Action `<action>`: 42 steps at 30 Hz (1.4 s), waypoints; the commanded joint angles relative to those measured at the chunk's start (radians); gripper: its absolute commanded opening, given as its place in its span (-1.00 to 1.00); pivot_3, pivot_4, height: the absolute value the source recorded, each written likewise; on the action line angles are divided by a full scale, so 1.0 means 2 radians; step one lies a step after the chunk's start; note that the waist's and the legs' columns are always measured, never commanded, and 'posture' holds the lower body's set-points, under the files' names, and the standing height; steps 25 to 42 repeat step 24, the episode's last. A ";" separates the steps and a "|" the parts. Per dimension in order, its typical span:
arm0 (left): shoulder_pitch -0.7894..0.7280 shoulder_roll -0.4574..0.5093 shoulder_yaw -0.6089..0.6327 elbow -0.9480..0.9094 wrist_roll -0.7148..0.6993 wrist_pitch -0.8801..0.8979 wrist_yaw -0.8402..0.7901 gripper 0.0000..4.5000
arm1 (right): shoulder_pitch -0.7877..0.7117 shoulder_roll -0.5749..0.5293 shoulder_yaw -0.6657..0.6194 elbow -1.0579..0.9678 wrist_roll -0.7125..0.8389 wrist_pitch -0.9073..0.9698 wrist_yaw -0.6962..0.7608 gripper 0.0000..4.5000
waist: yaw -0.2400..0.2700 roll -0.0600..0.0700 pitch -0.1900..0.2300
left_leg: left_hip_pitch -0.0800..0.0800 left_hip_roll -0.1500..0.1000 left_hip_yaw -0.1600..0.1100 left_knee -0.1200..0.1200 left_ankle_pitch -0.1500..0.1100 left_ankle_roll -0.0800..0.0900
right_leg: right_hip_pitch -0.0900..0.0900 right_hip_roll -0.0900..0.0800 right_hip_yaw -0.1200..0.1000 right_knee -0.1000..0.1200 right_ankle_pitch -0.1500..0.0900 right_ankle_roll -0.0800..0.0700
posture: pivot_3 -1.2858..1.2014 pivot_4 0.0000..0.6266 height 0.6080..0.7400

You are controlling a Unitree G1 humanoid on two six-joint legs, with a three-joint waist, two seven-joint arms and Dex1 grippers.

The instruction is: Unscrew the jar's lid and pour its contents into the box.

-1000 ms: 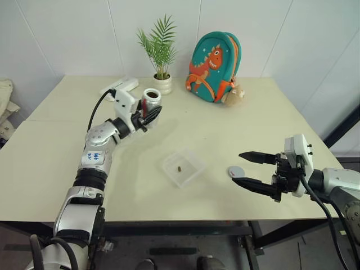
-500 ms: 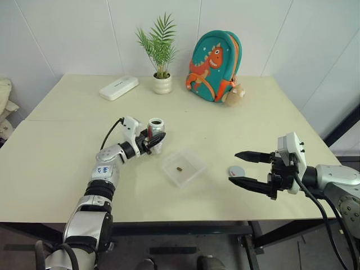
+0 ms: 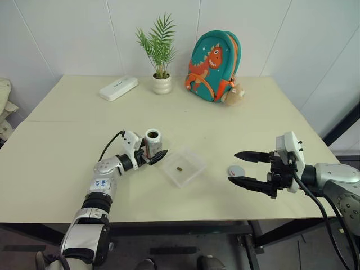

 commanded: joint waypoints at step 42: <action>0.161 0.220 0.122 -0.267 -0.131 0.199 -0.129 0.99 | -0.039 0.003 0.008 0.035 -0.021 -0.023 0.011 1.00 | -0.011 0.000 0.000 | -0.001 0.001 0.002 -0.002 -0.002 0.002 | -0.001 -0.001 0.001 -0.005 0.000 -0.002 | 0.03 -0.52 1.00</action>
